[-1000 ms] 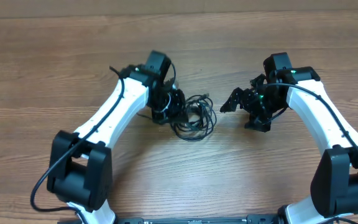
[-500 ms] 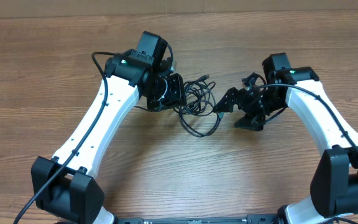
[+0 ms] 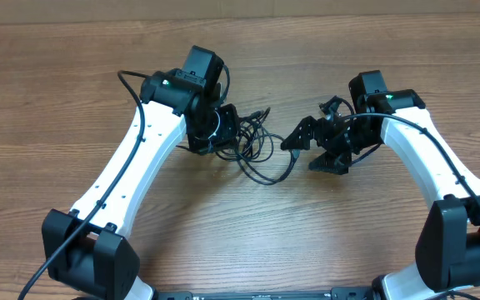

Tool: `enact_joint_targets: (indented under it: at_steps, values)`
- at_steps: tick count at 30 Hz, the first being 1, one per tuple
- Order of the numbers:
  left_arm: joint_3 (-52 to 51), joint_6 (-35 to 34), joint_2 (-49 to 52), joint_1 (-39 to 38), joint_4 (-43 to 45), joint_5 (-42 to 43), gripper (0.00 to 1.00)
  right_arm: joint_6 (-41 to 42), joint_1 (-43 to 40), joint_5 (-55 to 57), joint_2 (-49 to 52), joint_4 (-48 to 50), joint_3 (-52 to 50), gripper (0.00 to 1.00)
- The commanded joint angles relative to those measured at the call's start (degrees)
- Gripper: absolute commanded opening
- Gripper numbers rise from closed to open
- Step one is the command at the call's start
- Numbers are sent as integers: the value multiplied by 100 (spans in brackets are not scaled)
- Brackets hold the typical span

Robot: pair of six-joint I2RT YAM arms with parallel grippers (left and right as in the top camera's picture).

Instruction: Untangle cables

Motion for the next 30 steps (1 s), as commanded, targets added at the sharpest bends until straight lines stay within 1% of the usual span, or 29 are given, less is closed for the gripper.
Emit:
enact_joint_targets:
  at_steps: [1,3,6,8,10,14,16,18,19,21,22,24,26,28,29,30]
  values:
    - [2,-57,-33,-129,42,15,11,-22,37,-337,-2,50,-20,95]
    - [2,24,-33,-136,142,476,12,-22,79,-398,-2,83,-20,95]
    - [2,496,-33,-63,400,1517,6,-24,205,-393,-2,136,-20,95]
    - [2,654,-33,2,538,1906,4,-22,310,-396,-2,201,-20,95]
    - [2,647,-33,33,562,1733,4,-22,420,-393,-2,260,-20,95]
    - [2,503,-33,26,264,787,4,24,660,-323,-2,468,-20,95]
    - [2,490,-33,26,11,439,4,437,763,111,-2,560,-20,95]
    - [2,476,-33,28,-179,238,4,942,844,640,-2,614,-20,95]
    - [2,476,-33,28,-245,168,6,1067,866,761,-2,647,-20,94]
    - [2,481,-33,31,-328,125,12,1084,914,772,-2,732,-20,93]
    - [2,481,-33,31,-330,129,14,1084,938,769,-2,748,-20,91]
    - [2,479,-33,31,-310,136,16,1084,999,774,-2,750,-20,86]
    - [2,479,-33,31,-293,166,17,1088,1082,804,-2,754,-20,84]
    - [2,483,-33,35,-260,254,14,1169,1167,977,-2,748,-20,84]
    - [9,533,-33,44,-221,382,8,1189,1211,1082,-2,748,-20,84]
    - [22,719,-35,44,-155,621,4,1189,1250,1180,-2,750,-20,84]
